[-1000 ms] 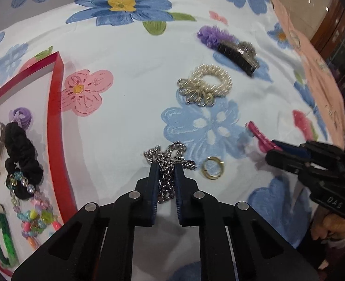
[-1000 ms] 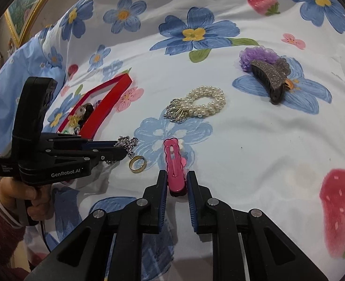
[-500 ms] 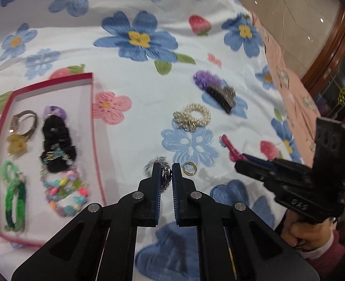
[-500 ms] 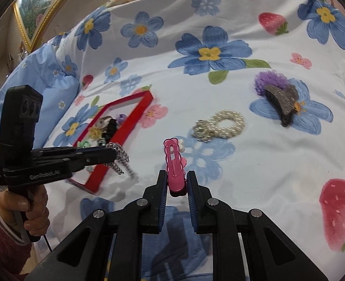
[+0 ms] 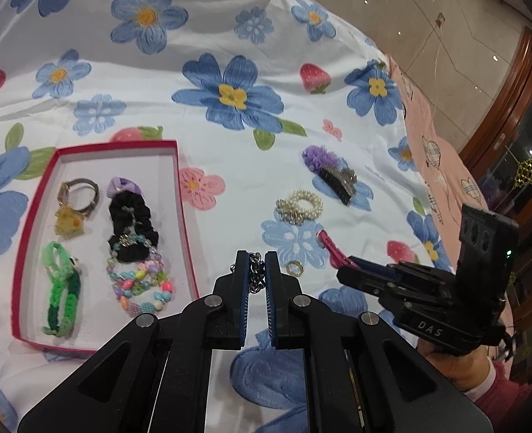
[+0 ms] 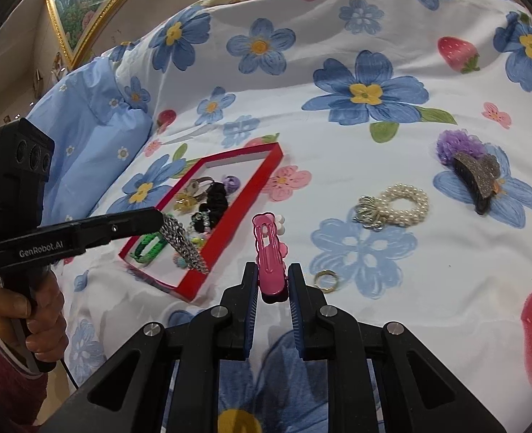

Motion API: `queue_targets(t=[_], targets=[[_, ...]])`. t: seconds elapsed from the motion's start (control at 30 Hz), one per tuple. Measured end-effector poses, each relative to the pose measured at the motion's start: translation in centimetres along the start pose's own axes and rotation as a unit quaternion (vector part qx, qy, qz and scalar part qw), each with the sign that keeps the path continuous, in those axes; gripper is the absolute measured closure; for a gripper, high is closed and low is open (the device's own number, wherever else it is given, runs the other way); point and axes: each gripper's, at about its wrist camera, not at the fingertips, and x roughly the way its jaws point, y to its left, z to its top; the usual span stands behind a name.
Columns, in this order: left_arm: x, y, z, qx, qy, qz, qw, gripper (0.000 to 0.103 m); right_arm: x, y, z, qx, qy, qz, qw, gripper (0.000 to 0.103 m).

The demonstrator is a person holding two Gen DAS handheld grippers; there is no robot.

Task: Organize jewelry
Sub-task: 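Carry the silver chain and pink hair clip into the tray and lower them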

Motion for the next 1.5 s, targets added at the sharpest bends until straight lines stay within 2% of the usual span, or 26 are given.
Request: queue_targets(t=[0.37,0.77,1.23,1.5], targets=[[-3.5,2.5,0.6,-0.019,-0.033,0.016,0.9991,0.096,1.0,2.8,1.2,-0.021,-0.002,0.025,0.999,0.086],[-5.6,8.3,-0.6,-0.068,-0.04,0.054,0.9954,0.096,4.4,7.4,1.9,-0.046,0.019,0.067,0.996,0.086],[-4.3,11.9,-2.2,-0.104,-0.024,0.059,0.9925,0.096,9.3,10.1,1.9,-0.052,0.056,0.087,0.993,0.086],[-2.6,14.9,-3.5,-0.134,-0.006,0.068,0.9886,0.096,12.7,10.6,1.6,-0.063,0.09,0.069,0.992,0.086]])
